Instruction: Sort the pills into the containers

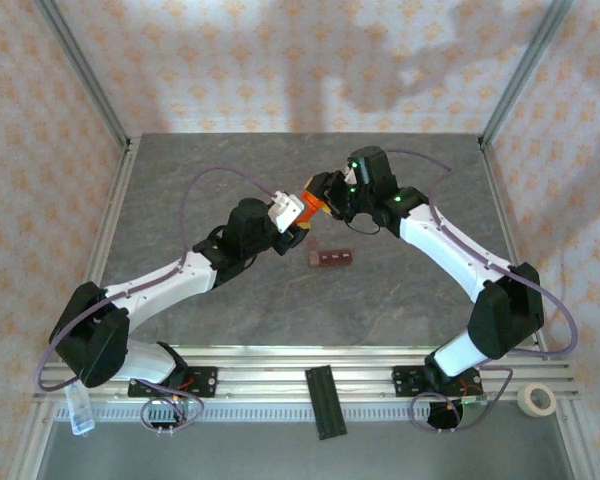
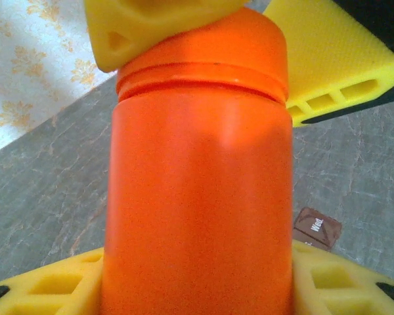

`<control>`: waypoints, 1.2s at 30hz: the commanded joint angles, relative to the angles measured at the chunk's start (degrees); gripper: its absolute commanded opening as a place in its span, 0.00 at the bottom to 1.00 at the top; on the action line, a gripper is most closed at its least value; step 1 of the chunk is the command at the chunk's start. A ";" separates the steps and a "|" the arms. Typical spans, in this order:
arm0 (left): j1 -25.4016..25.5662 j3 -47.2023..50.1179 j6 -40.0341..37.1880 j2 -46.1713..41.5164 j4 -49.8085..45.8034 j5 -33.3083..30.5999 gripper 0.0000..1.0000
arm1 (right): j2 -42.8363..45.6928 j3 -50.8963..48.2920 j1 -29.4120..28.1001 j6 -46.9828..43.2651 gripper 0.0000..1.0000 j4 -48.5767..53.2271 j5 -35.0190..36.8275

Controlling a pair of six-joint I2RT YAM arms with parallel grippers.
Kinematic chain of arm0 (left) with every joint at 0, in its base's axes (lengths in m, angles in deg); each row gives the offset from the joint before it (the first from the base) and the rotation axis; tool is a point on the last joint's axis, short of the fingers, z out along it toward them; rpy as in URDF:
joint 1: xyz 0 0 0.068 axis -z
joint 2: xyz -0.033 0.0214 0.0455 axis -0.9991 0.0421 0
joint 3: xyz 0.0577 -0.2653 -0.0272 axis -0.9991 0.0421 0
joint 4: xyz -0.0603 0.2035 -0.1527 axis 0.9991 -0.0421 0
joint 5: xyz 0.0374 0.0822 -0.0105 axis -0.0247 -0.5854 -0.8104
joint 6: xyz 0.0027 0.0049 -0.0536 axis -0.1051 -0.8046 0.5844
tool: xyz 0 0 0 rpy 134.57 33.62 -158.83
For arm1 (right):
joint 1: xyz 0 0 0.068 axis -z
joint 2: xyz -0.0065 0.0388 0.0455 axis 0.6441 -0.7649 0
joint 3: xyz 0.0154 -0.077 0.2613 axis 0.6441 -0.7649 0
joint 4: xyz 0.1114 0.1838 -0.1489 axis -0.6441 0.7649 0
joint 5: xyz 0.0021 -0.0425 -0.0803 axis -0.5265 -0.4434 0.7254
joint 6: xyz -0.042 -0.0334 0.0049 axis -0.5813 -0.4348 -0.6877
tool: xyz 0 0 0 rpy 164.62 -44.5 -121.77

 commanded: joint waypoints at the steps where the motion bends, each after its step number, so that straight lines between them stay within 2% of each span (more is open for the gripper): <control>1: 0.38 -0.32 -0.11 -1.25 1.45 -0.37 0.00 | 0.41 1.30 -0.50 -1.35 0.37 -1.57 -0.90; 4: 0.05 0.40 0.59 -2.17 1.86 0.63 0.00 | 1.12 0.83 -0.26 -2.92 0.33 -2.60 -1.07; 6: -0.82 0.74 1.62 -2.96 1.97 3.90 0.00 | 1.75 0.03 0.33 -4.67 0.33 -5.10 -2.04; 9: -3.73 0.49 5.66 -3.81 1.90 13.00 0.00 | 3.07 -1.50 1.80 -10.66 0.33 -9.87 -4.29; 11: -5.39 -0.13 7.95 -3.97 1.35 18.70 0.00 | 3.97 -2.91 3.18 -15.11 0.34 -14.29 -8.35; 14: -6.42 -1.46 9.73 -3.69 -0.07 24.89 0.00 | 5.14 -4.81 4.48 -20.83 0.35 -18.30 -13.58; 18: -6.83 -3.41 11.35 -2.02 -1.68 29.24 0.00 | 5.09 -4.76 4.84 -22.90 0.35 -17.94 -15.64; 22: -6.83 -3.49 12.04 -0.89 -0.39 27.79 0.00 | 5.13 -4.72 4.83 -20.17 0.38 -18.50 -15.04; 25: -6.87 -3.31 11.52 -0.65 -0.08 24.84 0.00 | 5.87 -4.30 4.85 -18.13 0.66 -17.39 -13.25; 26: -6.76 -3.39 11.07 -0.59 -0.28 23.22 0.00 | 6.15 -4.00 4.86 -17.59 0.73 -16.17 -11.98; 28: -6.67 -3.11 9.81 -0.85 -0.65 20.53 0.00 | 6.73 -2.56 4.90 -16.94 0.81 -11.92 -8.56; 32: -5.18 -2.45 5.18 -1.78 -1.96 13.07 0.00 | 6.35 0.13 5.00 -12.00 0.86 -4.49 -2.53; 36: -3.36 -1.85 1.15 -2.08 -2.06 6.80 0.00 | 3.50 1.99 4.95 -6.10 0.88 0.74 -0.95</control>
